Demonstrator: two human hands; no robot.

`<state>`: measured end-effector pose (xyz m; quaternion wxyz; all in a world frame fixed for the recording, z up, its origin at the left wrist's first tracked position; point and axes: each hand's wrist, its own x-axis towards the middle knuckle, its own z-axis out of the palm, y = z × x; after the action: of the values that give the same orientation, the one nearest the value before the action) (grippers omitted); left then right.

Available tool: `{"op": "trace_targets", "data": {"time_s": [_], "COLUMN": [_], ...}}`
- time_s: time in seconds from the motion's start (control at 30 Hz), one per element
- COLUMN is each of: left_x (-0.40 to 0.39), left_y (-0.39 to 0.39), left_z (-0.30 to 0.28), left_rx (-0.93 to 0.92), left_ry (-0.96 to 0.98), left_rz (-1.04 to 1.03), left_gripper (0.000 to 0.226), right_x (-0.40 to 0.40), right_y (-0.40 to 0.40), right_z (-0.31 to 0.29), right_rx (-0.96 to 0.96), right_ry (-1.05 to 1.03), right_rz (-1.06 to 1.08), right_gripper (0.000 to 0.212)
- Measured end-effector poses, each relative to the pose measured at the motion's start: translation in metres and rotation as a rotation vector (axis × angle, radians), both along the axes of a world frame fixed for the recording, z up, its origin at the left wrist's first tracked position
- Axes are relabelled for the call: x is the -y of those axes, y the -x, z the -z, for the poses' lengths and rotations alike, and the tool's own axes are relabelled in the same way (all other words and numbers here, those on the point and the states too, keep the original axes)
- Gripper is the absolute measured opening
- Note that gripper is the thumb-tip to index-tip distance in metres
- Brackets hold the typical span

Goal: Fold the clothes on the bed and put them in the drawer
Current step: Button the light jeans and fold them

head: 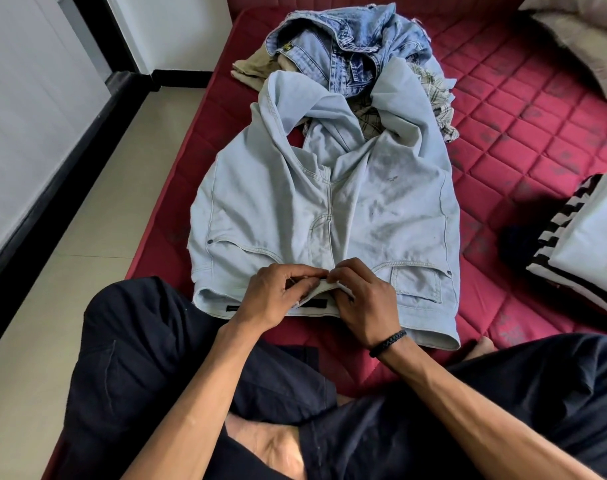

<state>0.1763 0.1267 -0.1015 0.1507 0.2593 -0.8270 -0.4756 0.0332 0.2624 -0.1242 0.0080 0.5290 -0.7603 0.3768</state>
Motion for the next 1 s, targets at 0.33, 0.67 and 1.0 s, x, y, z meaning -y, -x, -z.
{"op": "trace_targets", "data": {"time_s": [0.33, 0.67, 1.0], "left_x": [0.000, -0.003, -0.005], "left_y": [-0.004, 0.001, 0.003], "left_z": [0.005, 0.014, 0.022], "left_rx": [0.062, 0.007, 0.096], "left_ry": [0.084, 0.186, 0.488], "left_rz": [0.031, 0.030, 0.060], "left_gripper": [0.030, 0.026, 0.019], "right_x": [0.001, 0.000, 0.000], "right_y": [-0.003, 0.003, 0.000], "right_z": [0.000, 0.002, -0.003], "right_rx": [-0.048, -0.024, 0.065], "right_ry": [-0.034, -0.071, -0.172], "right_rz": [-0.030, -0.025, -0.022], "right_gripper": [0.023, 0.030, 0.026]}}
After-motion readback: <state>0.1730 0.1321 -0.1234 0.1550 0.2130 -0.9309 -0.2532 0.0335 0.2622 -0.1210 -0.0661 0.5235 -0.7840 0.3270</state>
